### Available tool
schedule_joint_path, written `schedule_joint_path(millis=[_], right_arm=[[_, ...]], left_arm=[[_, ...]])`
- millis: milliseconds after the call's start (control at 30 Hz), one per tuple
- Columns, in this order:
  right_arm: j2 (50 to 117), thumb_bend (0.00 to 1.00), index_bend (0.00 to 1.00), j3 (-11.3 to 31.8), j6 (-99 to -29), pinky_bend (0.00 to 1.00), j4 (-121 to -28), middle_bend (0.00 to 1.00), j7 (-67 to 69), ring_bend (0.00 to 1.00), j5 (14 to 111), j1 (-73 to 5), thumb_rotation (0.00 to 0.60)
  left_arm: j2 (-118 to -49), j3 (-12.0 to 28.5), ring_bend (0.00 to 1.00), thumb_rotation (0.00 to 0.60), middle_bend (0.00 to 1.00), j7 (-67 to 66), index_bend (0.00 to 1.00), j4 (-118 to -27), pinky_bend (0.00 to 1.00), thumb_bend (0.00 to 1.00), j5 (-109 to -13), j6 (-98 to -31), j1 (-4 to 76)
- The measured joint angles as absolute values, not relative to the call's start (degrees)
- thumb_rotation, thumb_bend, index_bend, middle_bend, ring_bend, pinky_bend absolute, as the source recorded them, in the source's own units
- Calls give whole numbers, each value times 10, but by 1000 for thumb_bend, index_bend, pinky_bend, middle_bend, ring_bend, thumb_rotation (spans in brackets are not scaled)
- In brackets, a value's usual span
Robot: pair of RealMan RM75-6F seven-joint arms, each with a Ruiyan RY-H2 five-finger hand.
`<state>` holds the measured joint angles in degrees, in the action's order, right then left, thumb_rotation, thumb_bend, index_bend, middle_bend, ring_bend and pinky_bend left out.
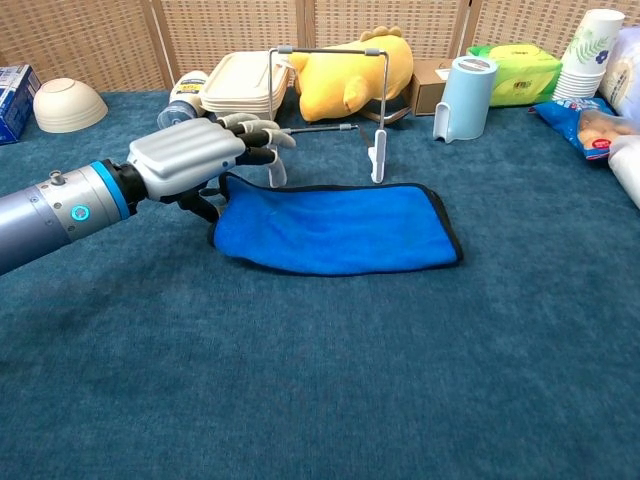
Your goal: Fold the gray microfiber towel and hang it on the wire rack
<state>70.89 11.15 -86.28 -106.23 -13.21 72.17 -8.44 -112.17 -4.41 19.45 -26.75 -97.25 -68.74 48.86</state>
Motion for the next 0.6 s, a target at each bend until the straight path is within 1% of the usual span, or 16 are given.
schedule_joint_path(millis=[200, 400, 500, 600], right_arm=[[710, 282, 150, 113, -863, 0, -1062, 44, -133, 0, 721, -84, 600], [708, 282, 149, 113, -866, 0, -1064, 44, -132, 0, 721, -82, 600], [708, 282, 150, 113, -867, 0, -1064, 44, -131, 0, 721, -81, 600], [708, 282, 149, 114, -866, 0, -1064, 44, -131, 0, 722, -81, 600]], left_arm=[[-1122, -45, 0, 600, 124, 195, 316, -270, 0, 606, -973, -685, 490], [-1122, -47, 0, 600, 137, 195, 365, -269, 0, 628, -976, -685, 493], [-1122, -48, 0, 600, 143, 195, 394, -269, 0, 633, -977, -685, 493], [-1122, -49, 0, 600, 156, 196, 445, -269, 0, 633, -978, -687, 494]])
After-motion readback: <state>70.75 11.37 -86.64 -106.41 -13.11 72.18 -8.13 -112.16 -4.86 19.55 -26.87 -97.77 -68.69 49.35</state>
